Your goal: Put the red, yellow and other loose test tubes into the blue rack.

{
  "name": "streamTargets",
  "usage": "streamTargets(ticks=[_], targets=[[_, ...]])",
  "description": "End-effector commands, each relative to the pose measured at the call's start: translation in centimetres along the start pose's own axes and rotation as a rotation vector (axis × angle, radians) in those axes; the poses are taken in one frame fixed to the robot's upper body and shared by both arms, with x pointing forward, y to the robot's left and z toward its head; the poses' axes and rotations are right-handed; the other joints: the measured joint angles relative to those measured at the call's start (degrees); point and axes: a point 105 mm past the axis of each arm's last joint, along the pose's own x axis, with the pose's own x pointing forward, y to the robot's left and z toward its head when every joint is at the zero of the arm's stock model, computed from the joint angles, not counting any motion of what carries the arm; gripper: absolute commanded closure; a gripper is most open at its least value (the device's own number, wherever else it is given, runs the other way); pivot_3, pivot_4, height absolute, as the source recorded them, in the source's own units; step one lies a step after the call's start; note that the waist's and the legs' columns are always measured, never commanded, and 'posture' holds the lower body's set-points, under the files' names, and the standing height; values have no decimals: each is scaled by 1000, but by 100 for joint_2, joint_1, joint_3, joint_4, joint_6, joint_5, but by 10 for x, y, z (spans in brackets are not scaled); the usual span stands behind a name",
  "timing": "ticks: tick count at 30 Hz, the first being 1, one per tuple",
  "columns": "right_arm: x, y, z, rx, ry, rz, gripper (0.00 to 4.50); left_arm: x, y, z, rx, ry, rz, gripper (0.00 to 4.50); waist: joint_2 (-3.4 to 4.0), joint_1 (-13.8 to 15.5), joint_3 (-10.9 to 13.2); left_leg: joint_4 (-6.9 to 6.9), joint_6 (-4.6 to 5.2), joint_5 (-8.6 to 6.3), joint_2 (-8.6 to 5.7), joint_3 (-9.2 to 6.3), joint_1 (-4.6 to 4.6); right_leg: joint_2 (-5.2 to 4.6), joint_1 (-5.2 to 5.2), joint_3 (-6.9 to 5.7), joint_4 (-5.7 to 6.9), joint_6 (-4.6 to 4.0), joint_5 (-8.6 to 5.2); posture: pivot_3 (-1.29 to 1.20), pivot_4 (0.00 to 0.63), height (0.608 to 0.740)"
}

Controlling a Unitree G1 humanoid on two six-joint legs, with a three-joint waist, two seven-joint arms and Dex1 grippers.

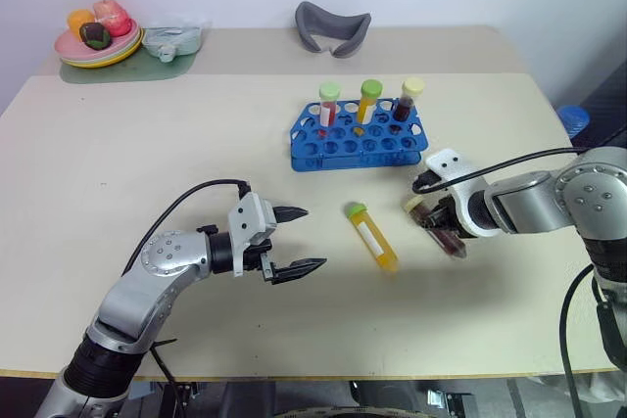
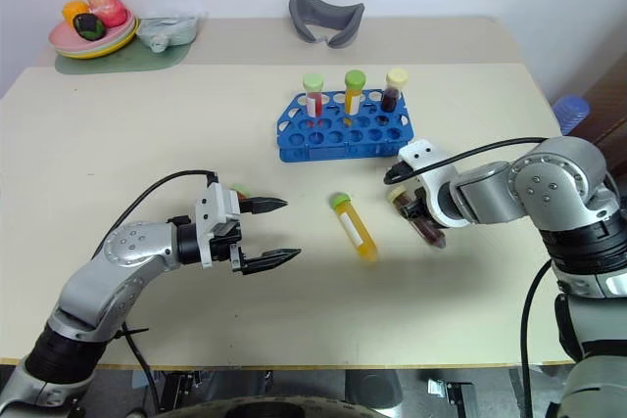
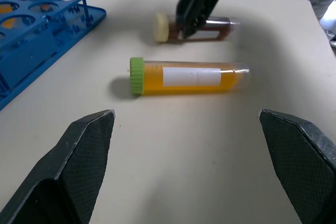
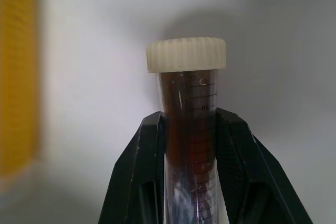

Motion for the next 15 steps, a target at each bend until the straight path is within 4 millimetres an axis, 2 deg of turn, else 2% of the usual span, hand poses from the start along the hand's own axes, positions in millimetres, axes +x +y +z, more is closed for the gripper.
streamTargets(ticks=[1,3,4,6,8,12,15], targets=[[-34,4,54,-76,-355,-42,3759,-5,6,6,40,-20,37,0,0,5,0,0,0,0,1,0,0,1,-1,0,1,0,0,0,150,740],[-49,-5,78,-79,-555,-128,3759,-8,13,8,37,-26,77,0,0,9,0,0,0,0,1,-1,-2,0,-1,-1,0,0,0,0,150,740],[-52,-9,83,-78,-609,-152,3759,-9,15,9,34,-31,88,0,-1,9,-1,1,0,0,0,-1,-2,0,-1,-1,-1,0,0,0,150,740],[-58,-19,96,92,-845,-198,3759,-9,25,13,31,-58,149,0,-20,9,-13,-2,0,0,0,0,-1,0,0,-1,-2,0,0,0,150,740],[-54,-31,96,175,-974,-310,3759,-6,34,18,38,-81,196,0,-20,10,-13,-1,-1,0,4,-6,-1,5,2,-7,-1,0,0,0,150,740],[-42,-36,96,192,-1136,-478,3759,-2,43,26,31,-127,236,0,-16,3,-11,3,-4,2,-1,-1,-5,-4,-2,-3,2,1,1,0,150,740],[-25,-35,92,229,-1183,-486,3759,0,48,33,37,-149,252,0,-11,-20,-11,0,-7,4,1,-1,-3,0,-7,-3,10,1,1,0,150,740]])
